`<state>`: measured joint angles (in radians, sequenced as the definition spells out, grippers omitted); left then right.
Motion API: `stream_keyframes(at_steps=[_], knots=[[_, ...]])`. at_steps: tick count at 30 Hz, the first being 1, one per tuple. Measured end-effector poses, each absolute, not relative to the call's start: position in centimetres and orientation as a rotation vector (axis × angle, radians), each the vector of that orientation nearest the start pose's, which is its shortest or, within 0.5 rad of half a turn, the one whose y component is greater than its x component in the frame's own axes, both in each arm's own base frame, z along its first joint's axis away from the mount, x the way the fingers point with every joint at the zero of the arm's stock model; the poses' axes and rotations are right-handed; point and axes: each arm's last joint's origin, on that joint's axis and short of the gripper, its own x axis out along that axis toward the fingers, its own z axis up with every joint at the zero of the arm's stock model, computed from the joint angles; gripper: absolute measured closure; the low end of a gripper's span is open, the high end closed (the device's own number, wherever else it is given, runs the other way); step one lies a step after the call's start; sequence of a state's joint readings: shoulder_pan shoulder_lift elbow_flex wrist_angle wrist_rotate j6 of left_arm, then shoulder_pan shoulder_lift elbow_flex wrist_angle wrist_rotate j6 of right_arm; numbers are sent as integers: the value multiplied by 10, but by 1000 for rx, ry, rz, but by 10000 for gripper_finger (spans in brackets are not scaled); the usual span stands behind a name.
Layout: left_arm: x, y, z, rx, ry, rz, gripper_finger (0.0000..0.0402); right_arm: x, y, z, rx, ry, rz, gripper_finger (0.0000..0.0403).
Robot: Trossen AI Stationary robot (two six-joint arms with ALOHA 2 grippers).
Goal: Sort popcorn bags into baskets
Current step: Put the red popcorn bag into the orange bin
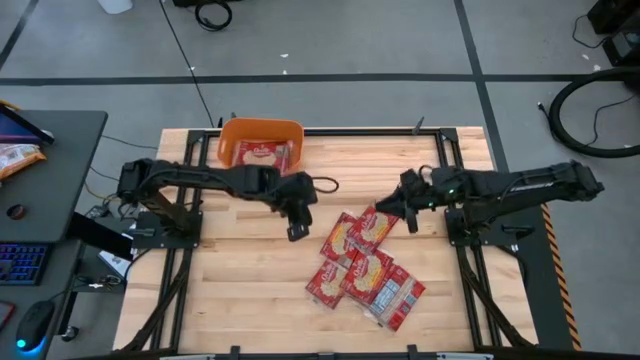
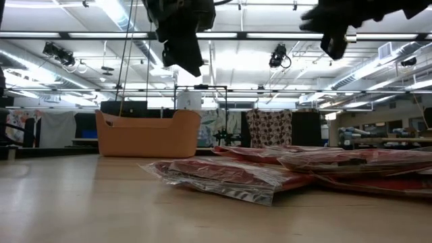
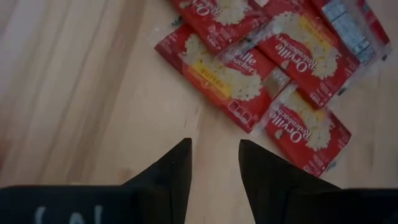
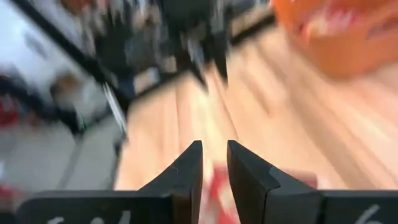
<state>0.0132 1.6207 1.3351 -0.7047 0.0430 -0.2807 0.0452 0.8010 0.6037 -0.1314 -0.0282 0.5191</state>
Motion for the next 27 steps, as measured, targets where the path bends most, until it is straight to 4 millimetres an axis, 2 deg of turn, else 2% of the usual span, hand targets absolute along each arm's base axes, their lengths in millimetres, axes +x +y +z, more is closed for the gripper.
stream_keyframes(at_steps=[5, 11, 17, 27], knots=[[338, -8, 274, -307, 990, 135, 265, 176, 18, 243, 336, 646, 6, 324], [338, -10, 274, -428, 992, 169, 265, 176, 29, 215, 31, 904, 75, 323], [336, -10, 288, -439, 1013, 154, 265, 188, 38, 197, -190, 981, 99, 306], [331, -6, 335, -316, 1001, 204, 265, 205, 41, 167, -280, 1114, 129, 224]])
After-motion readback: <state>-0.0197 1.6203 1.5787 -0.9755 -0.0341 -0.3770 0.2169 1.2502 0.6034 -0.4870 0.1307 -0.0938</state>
